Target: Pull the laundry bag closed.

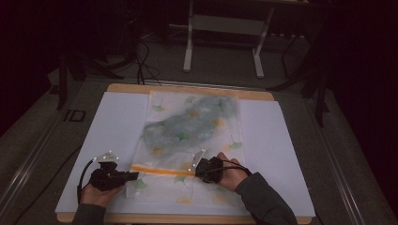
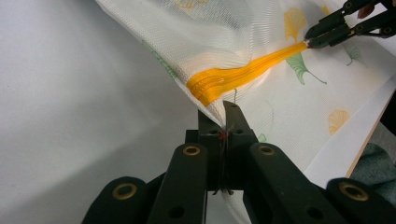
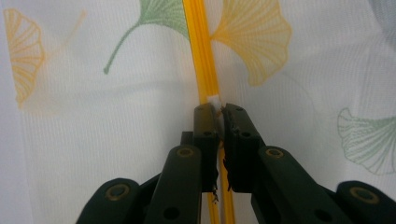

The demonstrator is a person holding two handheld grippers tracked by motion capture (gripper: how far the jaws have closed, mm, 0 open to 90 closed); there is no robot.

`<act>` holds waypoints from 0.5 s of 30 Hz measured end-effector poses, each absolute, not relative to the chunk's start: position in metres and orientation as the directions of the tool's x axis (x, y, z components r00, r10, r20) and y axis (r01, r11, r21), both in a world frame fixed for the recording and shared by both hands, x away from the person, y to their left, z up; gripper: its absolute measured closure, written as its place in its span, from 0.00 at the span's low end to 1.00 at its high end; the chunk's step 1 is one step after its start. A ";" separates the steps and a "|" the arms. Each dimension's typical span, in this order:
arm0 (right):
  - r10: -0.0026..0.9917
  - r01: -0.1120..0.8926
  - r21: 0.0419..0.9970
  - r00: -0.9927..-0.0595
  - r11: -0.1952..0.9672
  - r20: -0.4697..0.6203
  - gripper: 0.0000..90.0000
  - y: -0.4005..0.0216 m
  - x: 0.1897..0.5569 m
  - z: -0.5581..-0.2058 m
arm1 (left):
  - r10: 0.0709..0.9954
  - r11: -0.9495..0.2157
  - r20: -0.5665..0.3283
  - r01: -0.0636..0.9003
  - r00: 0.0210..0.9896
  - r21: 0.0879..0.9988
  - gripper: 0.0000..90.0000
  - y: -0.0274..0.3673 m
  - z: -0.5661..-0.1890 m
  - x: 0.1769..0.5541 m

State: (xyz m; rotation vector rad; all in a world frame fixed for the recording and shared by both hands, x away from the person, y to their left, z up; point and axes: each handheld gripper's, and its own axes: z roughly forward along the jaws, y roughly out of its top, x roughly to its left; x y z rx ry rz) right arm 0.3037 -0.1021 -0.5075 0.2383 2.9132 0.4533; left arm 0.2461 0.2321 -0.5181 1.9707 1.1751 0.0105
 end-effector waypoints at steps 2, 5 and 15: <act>0.188 0.132 0.312 -0.970 0.941 -0.156 0.94 -0.104 0.304 -0.507 | 0.735 -0.227 -0.376 0.727 0.564 0.648 0.98 0.232 -0.518 0.246; 0.183 0.128 0.308 -0.970 0.943 -0.157 0.94 -0.106 0.304 -0.507 | 0.736 -0.225 -0.376 0.728 0.562 0.648 0.98 0.233 -0.518 0.246; 0.193 0.138 0.305 -0.968 0.942 -0.159 0.94 -0.115 0.305 -0.507 | 0.739 -0.222 -0.376 0.729 0.558 0.647 0.99 0.233 -0.518 0.246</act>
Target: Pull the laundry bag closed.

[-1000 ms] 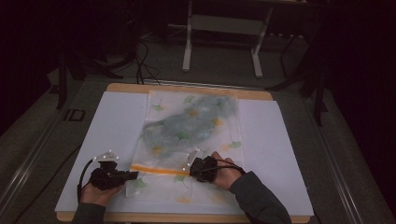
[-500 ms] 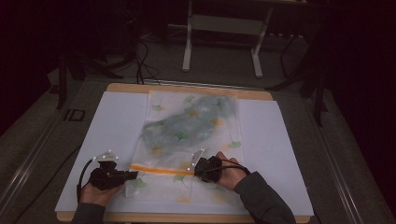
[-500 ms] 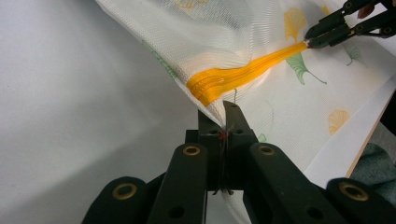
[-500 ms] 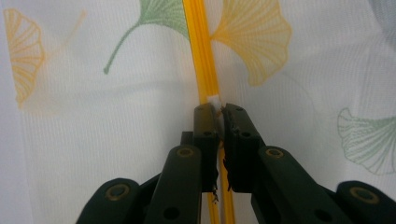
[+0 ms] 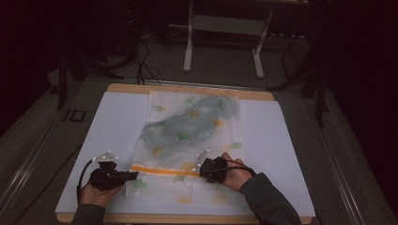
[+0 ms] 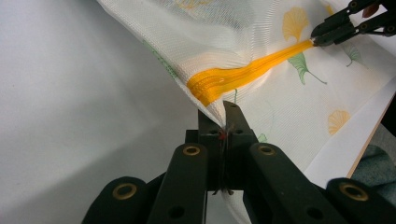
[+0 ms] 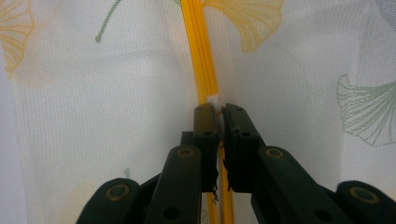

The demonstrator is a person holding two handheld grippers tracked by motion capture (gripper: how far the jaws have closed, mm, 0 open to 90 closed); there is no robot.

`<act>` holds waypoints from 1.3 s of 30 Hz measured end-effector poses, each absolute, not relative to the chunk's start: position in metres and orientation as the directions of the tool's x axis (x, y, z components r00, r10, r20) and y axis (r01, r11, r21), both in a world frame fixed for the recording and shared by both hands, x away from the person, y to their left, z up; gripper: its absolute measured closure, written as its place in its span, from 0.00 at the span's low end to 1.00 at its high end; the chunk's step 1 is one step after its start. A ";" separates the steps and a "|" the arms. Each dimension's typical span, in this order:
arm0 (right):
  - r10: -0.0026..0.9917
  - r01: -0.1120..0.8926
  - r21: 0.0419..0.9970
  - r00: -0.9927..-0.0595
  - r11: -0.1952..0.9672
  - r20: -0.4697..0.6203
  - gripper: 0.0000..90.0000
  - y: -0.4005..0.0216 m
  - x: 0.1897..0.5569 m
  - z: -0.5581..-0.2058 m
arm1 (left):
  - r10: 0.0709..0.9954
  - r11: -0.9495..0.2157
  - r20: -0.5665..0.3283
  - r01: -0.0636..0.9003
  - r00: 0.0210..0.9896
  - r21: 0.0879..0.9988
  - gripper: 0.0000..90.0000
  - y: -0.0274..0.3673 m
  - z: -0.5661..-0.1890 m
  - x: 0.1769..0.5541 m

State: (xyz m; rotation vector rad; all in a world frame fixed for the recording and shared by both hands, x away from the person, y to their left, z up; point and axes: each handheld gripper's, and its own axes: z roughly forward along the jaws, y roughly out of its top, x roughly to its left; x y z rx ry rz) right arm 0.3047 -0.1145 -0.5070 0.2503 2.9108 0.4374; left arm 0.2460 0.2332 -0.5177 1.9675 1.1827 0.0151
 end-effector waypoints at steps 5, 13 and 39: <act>0.196 0.142 0.303 -0.968 0.942 -0.157 0.94 -0.117 0.305 -0.507 | 0.739 -0.222 -0.376 0.729 0.559 0.648 0.98 0.233 -0.517 0.246; 0.198 0.145 0.295 -0.967 0.944 -0.157 0.94 -0.121 0.304 -0.507 | 0.739 -0.221 -0.376 0.728 0.560 0.649 0.98 0.234 -0.517 0.246; 0.211 0.163 0.267 -0.964 0.950 -0.162 0.94 -0.137 0.304 -0.505 | 0.738 -0.218 -0.379 0.729 0.558 0.649 0.98 0.234 -0.517 0.246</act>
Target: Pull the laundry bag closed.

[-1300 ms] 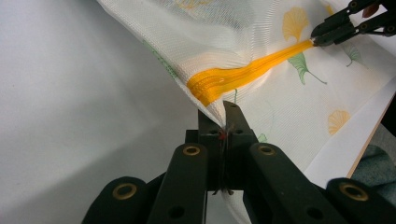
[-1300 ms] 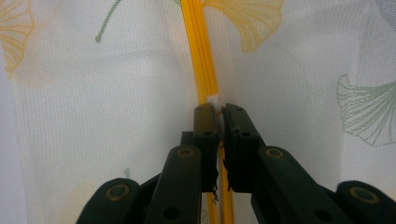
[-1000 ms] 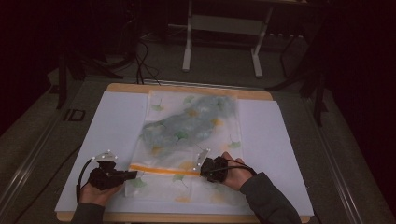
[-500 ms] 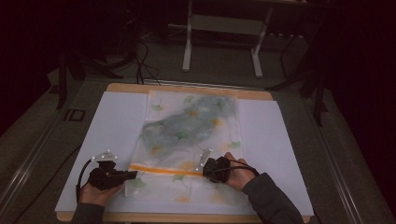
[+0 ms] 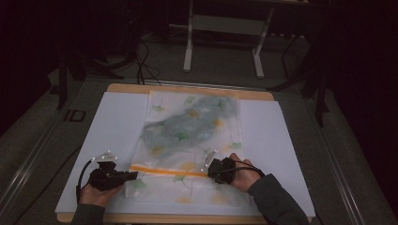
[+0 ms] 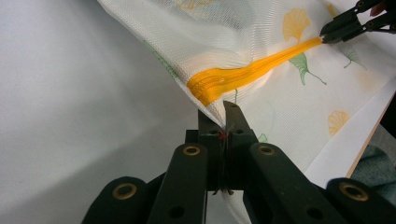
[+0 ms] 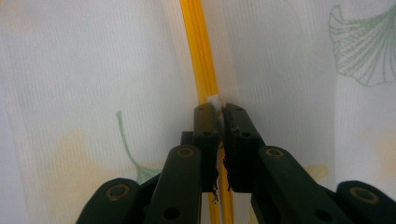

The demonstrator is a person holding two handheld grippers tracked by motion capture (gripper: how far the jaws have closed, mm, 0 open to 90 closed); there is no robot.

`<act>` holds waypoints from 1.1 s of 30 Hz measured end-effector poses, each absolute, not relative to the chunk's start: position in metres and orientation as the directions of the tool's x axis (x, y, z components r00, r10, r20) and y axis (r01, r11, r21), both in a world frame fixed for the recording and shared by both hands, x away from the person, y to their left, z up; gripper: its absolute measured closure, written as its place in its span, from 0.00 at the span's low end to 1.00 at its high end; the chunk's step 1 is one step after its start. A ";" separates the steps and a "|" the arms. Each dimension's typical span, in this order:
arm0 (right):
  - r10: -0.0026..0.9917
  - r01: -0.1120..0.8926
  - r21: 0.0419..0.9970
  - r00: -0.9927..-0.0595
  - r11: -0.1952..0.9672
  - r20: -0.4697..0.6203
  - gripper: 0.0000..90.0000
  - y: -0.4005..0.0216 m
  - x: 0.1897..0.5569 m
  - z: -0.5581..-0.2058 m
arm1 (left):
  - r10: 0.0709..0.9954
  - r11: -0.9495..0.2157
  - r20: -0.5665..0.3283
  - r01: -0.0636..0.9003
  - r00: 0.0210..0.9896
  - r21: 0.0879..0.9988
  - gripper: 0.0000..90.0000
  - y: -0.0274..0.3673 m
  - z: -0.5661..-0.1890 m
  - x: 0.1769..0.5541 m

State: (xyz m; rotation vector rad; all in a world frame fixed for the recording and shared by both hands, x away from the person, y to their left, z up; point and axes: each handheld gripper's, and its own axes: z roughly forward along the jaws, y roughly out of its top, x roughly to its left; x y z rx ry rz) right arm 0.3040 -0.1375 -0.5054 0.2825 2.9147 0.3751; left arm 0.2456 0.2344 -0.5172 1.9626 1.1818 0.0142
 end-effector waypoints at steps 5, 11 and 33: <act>0.217 0.169 0.266 -0.962 0.949 -0.163 0.94 -0.143 0.304 -0.505 | 0.739 -0.218 -0.378 0.729 0.558 0.649 0.98 0.235 -0.517 0.245; 0.225 0.178 0.262 -0.961 0.948 -0.161 0.94 -0.148 0.304 -0.505 | 0.739 -0.216 -0.379 0.729 0.557 0.649 0.98 0.235 -0.517 0.245; 0.239 0.194 0.245 -0.957 0.950 -0.166 0.94 -0.166 0.303 -0.504 | 0.742 -0.215 -0.378 0.731 0.553 0.648 0.98 0.236 -0.518 0.245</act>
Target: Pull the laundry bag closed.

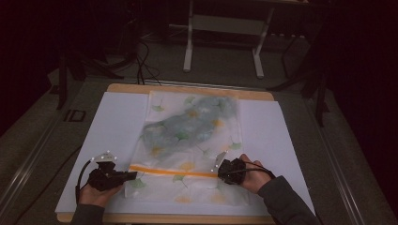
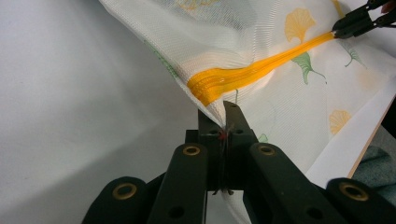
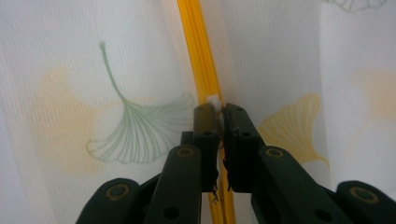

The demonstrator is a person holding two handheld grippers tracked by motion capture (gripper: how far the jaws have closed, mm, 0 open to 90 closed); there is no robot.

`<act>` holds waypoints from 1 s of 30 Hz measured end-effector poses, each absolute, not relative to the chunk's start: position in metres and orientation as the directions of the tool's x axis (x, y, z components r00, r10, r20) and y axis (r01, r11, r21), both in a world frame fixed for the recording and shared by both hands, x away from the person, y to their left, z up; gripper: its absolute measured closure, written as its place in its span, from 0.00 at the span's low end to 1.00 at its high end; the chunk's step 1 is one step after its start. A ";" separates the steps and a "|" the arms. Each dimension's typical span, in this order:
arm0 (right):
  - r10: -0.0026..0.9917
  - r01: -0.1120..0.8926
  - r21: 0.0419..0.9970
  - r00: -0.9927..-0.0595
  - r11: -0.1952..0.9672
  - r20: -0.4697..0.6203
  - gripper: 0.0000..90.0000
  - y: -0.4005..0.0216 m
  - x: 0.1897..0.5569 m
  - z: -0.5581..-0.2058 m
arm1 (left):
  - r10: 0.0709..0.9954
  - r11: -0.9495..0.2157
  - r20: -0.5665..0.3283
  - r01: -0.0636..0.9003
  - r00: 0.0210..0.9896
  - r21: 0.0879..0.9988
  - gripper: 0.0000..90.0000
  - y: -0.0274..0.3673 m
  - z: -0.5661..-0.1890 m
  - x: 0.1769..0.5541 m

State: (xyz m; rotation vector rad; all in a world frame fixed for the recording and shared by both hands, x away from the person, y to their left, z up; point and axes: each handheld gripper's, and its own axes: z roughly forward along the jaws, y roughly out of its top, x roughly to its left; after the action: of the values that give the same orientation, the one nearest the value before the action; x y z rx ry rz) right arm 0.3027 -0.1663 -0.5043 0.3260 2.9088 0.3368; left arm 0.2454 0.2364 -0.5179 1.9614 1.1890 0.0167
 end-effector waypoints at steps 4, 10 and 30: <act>0.239 0.193 0.241 -0.955 0.951 -0.178 0.94 -0.171 0.302 -0.505 | 0.743 -0.214 -0.378 0.731 0.553 0.648 0.98 0.236 -0.518 0.245; 0.246 0.201 0.232 -0.951 0.952 -0.185 0.94 -0.178 0.301 -0.505 | 0.745 -0.211 -0.378 0.732 0.549 0.647 0.98 0.237 -0.518 0.245; 0.262 0.220 0.212 -0.945 0.952 -0.196 0.94 -0.196 0.301 -0.503 | 0.745 -0.207 -0.381 0.732 0.548 0.649 0.98 0.238 -0.518 0.244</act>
State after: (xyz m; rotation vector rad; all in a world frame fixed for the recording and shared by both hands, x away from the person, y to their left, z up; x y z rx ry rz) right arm 0.3012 -0.1960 -0.5026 0.3600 2.8821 0.2768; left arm 0.2441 0.2380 -0.5179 1.9528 1.1950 0.0192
